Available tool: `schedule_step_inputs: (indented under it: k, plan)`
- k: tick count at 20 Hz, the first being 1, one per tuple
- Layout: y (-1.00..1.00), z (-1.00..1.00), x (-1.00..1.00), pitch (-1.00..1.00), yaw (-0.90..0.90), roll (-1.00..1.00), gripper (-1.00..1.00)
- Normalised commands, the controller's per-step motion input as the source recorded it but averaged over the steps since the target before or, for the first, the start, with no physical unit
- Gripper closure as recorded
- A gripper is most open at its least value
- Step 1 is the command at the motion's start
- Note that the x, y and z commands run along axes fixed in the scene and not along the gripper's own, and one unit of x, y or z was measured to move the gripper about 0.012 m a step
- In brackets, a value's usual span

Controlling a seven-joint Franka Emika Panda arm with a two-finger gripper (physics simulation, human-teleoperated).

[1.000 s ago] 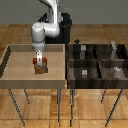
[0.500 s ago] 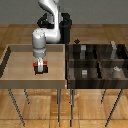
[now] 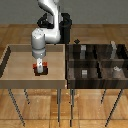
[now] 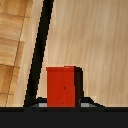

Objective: Place the box of cereal into the appropriate compartment.

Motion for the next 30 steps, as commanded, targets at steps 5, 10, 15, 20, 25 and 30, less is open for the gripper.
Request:
schedule_step_inputs:
  k: [5,10,15,20,25,30]
  plan:
    - [0.0,0.6,0.0,0.0,0.0,0.0,1.0]
    - [0.0,1.0,0.0,0.0,0.0,0.0,1.0]
    - [0.0,1.0,0.0,0.0,0.0,0.0,1.0]
    - [0.0,1.0,0.0,0.0,0.0,0.0,1.0]
    - [1.0,0.0,0.0,0.0,0.0,0.0,1.0]
    - [1.0,0.0,0.0,0.0,0.0,0.0,1.0]
